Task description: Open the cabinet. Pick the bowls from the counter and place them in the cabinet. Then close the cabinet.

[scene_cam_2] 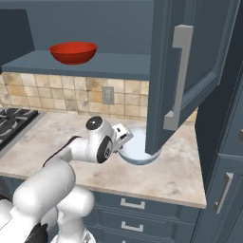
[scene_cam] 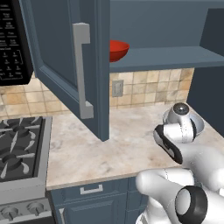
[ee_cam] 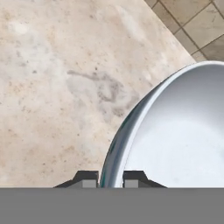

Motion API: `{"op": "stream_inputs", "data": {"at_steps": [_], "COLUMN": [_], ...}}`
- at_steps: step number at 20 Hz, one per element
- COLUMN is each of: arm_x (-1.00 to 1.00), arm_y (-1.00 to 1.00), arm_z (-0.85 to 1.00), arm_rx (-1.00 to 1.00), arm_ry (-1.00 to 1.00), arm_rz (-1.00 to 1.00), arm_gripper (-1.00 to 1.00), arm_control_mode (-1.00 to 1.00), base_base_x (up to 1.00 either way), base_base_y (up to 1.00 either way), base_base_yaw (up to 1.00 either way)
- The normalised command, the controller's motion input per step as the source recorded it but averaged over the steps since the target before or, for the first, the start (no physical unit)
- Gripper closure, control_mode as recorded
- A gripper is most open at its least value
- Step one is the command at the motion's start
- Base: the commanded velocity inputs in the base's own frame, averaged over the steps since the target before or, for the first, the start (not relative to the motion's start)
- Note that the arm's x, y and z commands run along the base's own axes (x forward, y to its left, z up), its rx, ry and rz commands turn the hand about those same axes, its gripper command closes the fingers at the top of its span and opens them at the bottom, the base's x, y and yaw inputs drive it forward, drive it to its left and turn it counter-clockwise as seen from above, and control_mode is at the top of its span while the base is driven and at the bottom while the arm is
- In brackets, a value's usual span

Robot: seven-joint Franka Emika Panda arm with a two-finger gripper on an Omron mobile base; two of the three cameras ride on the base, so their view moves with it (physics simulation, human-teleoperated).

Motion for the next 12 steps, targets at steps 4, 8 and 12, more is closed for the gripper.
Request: {"op": "stream_inputs", "data": {"at_steps": [4, 8, 12], "arm_x": [-0.19, 0.00, 0.00], "arm_y": [0.00, 0.00, 0.02], "arm_z": [0.61, 0.71, 0.58], "arm_rx": [0.00, 0.00, 0.00], "arm_ry": [0.00, 0.02, 0.02], "arm_rz": [0.06, 0.02, 0.02], "arm_gripper": [1.00, 1.00, 1.00], "arm_control_mode": [-1.00, -1.00, -1.00], "base_base_x": [0.00, 0.00, 0.00], "base_base_y": [0.00, 0.00, 0.00], "base_base_yaw": [0.00, 0.00, 0.00]}}
